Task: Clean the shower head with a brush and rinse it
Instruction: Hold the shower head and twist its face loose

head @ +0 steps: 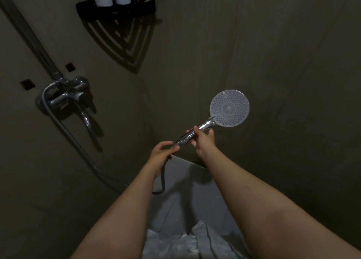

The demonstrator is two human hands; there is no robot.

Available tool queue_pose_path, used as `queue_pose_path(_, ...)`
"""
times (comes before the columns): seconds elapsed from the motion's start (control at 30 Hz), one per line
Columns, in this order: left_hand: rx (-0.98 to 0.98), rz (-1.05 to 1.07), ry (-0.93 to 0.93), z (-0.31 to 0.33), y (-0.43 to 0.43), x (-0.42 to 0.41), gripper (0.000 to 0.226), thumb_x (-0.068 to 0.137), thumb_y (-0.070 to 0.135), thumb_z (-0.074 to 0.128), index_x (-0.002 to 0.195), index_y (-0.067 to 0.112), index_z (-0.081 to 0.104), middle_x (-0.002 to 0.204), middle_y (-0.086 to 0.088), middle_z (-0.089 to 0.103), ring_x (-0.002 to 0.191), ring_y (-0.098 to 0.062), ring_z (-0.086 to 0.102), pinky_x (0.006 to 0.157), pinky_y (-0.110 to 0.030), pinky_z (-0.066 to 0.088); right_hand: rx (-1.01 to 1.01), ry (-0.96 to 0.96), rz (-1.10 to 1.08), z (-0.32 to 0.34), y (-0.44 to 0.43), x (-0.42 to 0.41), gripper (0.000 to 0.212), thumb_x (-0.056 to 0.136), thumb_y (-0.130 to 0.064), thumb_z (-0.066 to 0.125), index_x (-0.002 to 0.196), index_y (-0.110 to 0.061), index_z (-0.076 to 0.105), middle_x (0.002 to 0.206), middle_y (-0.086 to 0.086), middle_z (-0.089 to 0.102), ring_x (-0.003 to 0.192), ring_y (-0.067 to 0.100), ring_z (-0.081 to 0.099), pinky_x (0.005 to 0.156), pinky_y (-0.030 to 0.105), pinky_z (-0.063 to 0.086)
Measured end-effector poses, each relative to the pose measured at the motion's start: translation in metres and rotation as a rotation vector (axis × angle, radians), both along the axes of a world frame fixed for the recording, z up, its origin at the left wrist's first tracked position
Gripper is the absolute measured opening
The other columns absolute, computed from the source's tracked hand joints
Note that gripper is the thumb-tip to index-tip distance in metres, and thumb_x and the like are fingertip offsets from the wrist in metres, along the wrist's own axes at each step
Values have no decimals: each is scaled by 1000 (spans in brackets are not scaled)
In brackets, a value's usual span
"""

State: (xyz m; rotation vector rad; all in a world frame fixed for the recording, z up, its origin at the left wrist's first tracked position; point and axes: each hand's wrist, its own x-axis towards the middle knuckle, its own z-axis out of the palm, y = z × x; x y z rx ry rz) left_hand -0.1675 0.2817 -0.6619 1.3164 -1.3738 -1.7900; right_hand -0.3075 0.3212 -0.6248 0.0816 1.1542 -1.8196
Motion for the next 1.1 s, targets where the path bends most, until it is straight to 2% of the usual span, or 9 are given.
queue_pose_path(0.13,-21,-67,-51,-6,1,4,19,80,12,71,98,16,65,78,0,61,66,-11,46,62,-22,38,3,6,8,-1,3,3,51,92,4,52,137,-10,33,109,14,56,78,23,64,89,44,51)
queue_pose_path(0.23,-40,-107,-64,-9,3,4,7,86,15,66,93,16,64,73,1,56,60,-9,40,58,-19,35,15,9,8,-3,6,3,50,91,4,52,136,-11,33,119,18,55,94,33,66,91,44,51)
queue_pose_path(0.3,-39,-142,-88,-9,6,3,5,90,19,60,91,14,62,71,1,53,56,-8,37,53,-16,32,13,11,7,-4,6,2,50,92,4,52,135,-11,33,114,16,56,87,29,66,90,44,51)
queue_pose_path(0.47,-8,-141,-139,-11,7,2,41,99,38,40,75,13,61,64,1,52,53,-10,35,54,-22,29,30,28,33,-9,3,3,48,92,3,52,134,-11,34,89,5,58,72,20,63,86,43,51)
queue_pose_path(0.63,73,-154,-50,-15,0,8,30,94,39,52,85,13,63,57,3,55,45,-9,39,51,-23,29,31,35,43,-7,1,4,49,91,2,53,135,-11,35,91,5,57,73,20,63,71,35,55)
queue_pose_path(0.73,104,-154,52,-18,-2,12,13,90,24,60,98,14,60,62,0,52,44,-7,41,44,-17,30,41,50,55,-7,0,5,49,91,2,53,136,-11,34,91,4,57,72,20,63,70,35,56)
queue_pose_path(0.83,101,-134,81,-19,-1,12,6,91,20,59,95,15,60,64,1,48,43,-5,38,43,-15,29,45,50,55,-7,0,5,50,91,2,53,136,-11,34,90,3,57,72,19,63,70,35,57)
queue_pose_path(0.93,106,-143,26,-19,-3,10,12,93,28,55,88,18,60,59,5,44,43,-5,35,45,-16,26,42,56,61,-8,-1,3,50,91,2,53,136,-12,35,91,4,57,73,19,63,82,38,52)
queue_pose_path(1.1,116,-153,-57,-18,-3,7,35,97,40,45,81,13,61,48,9,42,44,-7,33,51,-22,27,55,63,78,-13,-3,0,51,91,1,54,137,-13,35,93,5,59,76,20,65,80,38,53)
